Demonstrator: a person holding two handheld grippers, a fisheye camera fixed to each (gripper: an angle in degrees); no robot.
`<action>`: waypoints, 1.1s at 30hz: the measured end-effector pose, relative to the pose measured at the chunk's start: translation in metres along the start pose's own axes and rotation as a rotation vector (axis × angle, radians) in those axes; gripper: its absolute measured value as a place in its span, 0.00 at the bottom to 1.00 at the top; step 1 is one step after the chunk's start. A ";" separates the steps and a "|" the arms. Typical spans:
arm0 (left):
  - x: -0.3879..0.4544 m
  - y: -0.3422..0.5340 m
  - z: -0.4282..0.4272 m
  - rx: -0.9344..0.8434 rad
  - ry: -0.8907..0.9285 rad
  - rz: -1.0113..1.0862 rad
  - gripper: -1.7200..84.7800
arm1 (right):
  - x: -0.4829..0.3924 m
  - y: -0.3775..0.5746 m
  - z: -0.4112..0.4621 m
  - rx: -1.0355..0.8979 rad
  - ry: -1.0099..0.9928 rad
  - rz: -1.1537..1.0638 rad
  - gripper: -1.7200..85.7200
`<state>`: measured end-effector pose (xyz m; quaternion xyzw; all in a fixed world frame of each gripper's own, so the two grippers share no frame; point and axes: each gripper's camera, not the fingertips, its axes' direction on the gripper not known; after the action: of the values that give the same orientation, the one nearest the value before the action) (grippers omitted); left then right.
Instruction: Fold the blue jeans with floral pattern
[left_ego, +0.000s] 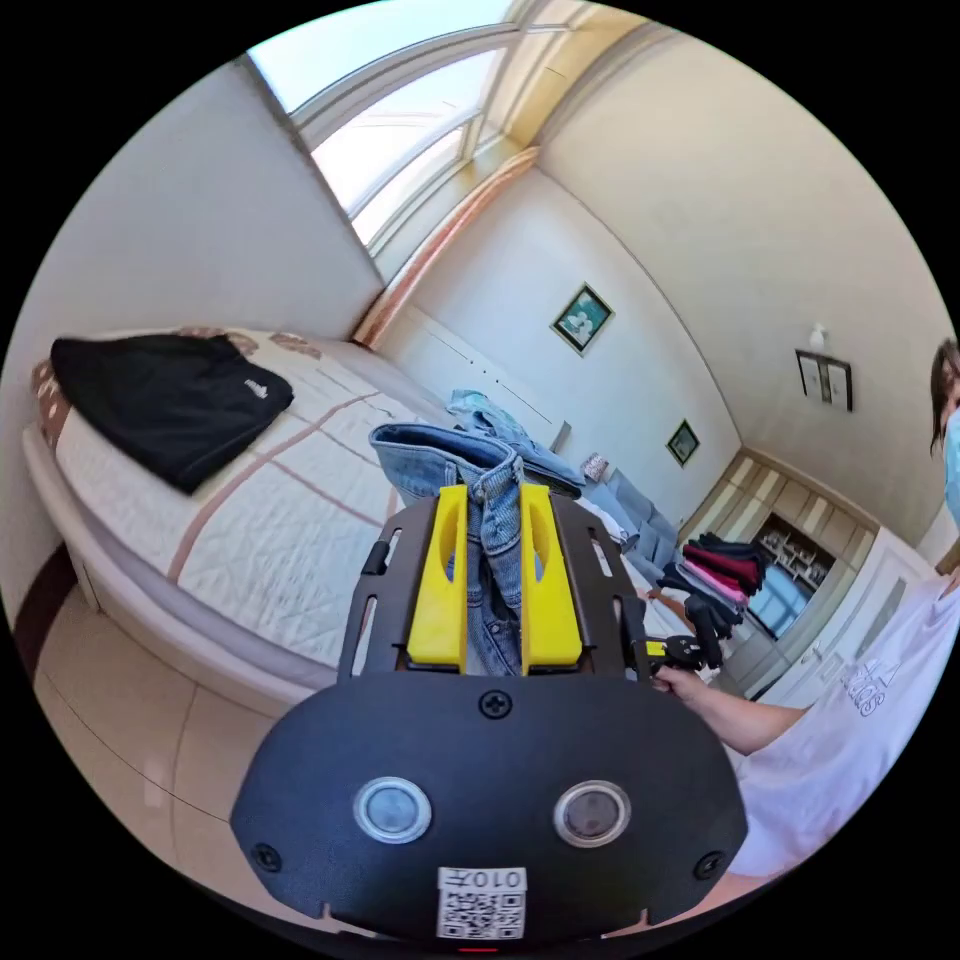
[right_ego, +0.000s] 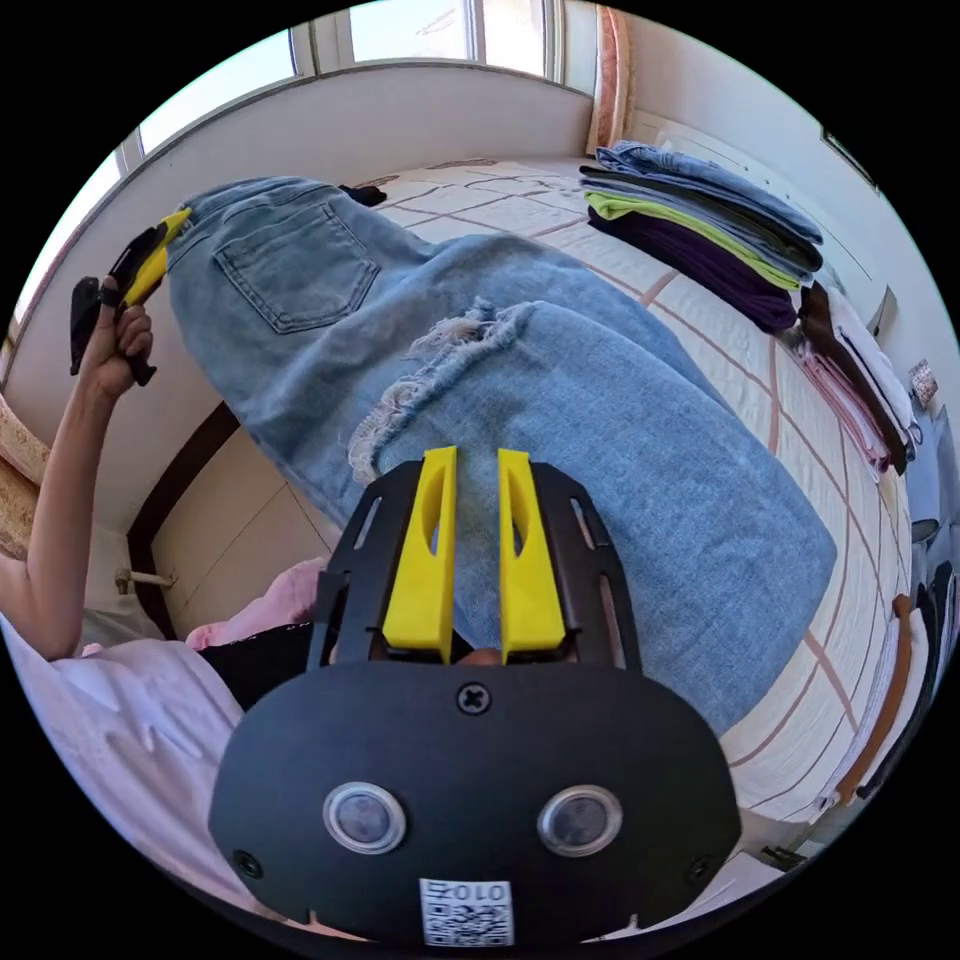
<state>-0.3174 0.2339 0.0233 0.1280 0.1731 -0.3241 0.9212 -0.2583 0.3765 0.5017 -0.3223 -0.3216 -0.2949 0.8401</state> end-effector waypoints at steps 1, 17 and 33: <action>0.028 -0.004 0.011 -0.038 -0.002 0.085 0.10 | 0.012 0.004 -0.004 0.006 -0.048 0.019 0.11; 0.393 0.270 0.299 -0.437 0.158 1.000 0.07 | 0.277 0.231 -0.155 0.637 -1.003 0.474 0.23; 0.364 0.496 0.364 -0.463 0.116 1.123 0.08 | 0.302 0.184 -0.125 0.304 -1.060 0.506 0.21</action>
<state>0.3522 0.2819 0.2684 0.0134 0.1949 0.2647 0.9443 0.1017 0.3117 0.5845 -0.3683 -0.6480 0.1640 0.6462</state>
